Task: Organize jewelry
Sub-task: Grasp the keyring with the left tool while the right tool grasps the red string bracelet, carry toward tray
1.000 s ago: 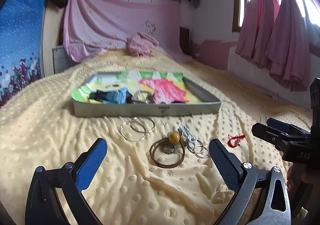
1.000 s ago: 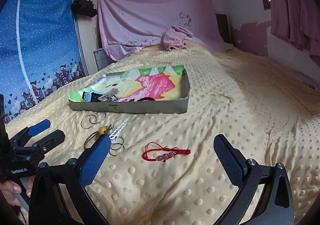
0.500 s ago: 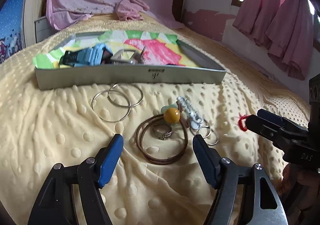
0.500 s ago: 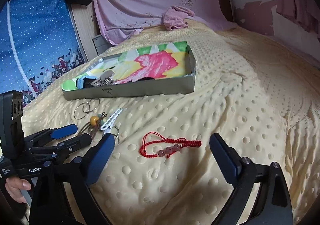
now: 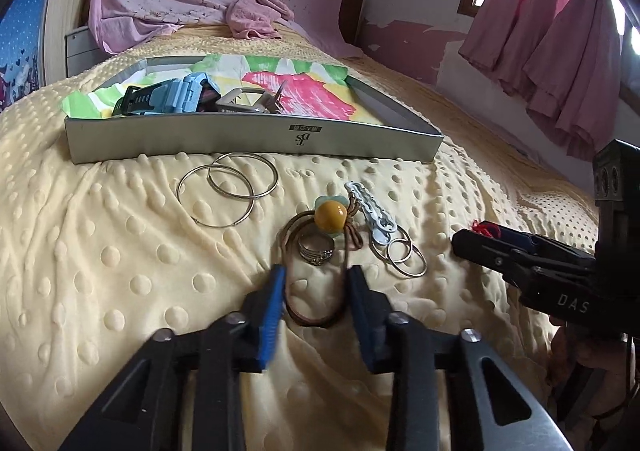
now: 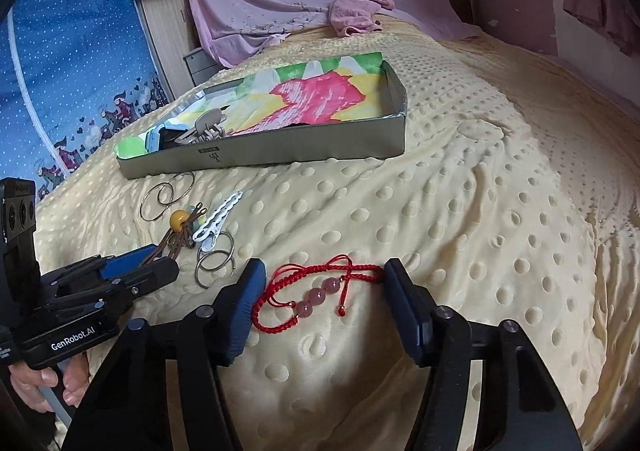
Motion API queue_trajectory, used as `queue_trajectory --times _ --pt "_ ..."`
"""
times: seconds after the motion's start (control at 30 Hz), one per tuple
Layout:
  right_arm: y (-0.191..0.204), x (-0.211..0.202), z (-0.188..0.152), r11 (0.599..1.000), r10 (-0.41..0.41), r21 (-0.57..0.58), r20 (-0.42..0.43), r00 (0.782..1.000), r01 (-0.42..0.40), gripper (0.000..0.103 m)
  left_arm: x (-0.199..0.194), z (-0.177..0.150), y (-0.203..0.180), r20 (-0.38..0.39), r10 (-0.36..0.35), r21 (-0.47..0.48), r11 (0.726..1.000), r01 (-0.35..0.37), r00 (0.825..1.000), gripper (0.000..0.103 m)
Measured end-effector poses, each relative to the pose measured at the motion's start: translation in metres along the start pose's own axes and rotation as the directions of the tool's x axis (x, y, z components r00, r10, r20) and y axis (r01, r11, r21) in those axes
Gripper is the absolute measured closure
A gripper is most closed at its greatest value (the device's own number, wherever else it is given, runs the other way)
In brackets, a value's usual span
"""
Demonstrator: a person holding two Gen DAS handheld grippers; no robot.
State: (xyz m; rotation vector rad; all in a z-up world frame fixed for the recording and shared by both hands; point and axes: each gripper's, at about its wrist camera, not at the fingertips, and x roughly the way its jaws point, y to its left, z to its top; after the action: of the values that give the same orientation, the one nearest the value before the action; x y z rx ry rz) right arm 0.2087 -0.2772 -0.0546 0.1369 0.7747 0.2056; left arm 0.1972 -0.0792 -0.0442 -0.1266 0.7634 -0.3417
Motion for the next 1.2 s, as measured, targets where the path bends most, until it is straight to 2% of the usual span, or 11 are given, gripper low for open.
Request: queue_trajectory --times 0.13,0.2,0.47,0.57,0.77,0.9,1.0,1.2 --pt "0.004 0.000 -0.001 1.000 0.015 0.002 0.001 1.000 -0.015 0.057 -0.004 -0.005 0.004 0.009 0.004 -0.029 1.000 -0.004 1.000 0.089" --pt "0.003 -0.001 -0.002 1.000 0.018 -0.004 -0.002 1.000 -0.018 0.057 -0.006 -0.006 0.005 0.011 -0.001 -0.037 0.999 0.001 1.000 0.091" --pt "0.004 -0.004 -0.005 0.998 0.053 -0.013 0.004 0.999 -0.053 0.079 -0.024 -0.012 0.003 0.060 -0.011 -0.043 0.999 0.014 0.998 0.097" --pt "0.005 -0.005 -0.006 0.998 0.066 -0.022 0.008 0.998 -0.066 0.084 -0.031 -0.013 0.001 0.081 -0.077 -0.027 0.996 0.080 0.994 0.098" --pt "0.007 -0.009 -0.007 0.994 0.102 -0.030 0.017 0.995 -0.101 0.093 -0.034 -0.017 -0.002 0.064 -0.142 -0.025 0.989 0.144 0.988 0.098" --pt "0.009 -0.013 -0.009 0.990 0.139 -0.043 0.025 0.990 -0.138 0.093 -0.041 -0.021 -0.007 0.057 -0.157 -0.005 0.987 0.158 0.986 0.098" --pt "0.013 -0.017 -0.010 0.986 0.160 -0.058 0.029 0.987 -0.158 0.094 -0.047 -0.024 -0.012 0.060 -0.139 0.010 0.990 0.139 0.988 0.098" --pt "0.022 -0.034 -0.009 0.977 0.187 -0.121 0.099 0.977 -0.175 0.094 -0.060 -0.011 -0.016 0.107 -0.119 0.015 0.993 0.118 0.987 0.098"
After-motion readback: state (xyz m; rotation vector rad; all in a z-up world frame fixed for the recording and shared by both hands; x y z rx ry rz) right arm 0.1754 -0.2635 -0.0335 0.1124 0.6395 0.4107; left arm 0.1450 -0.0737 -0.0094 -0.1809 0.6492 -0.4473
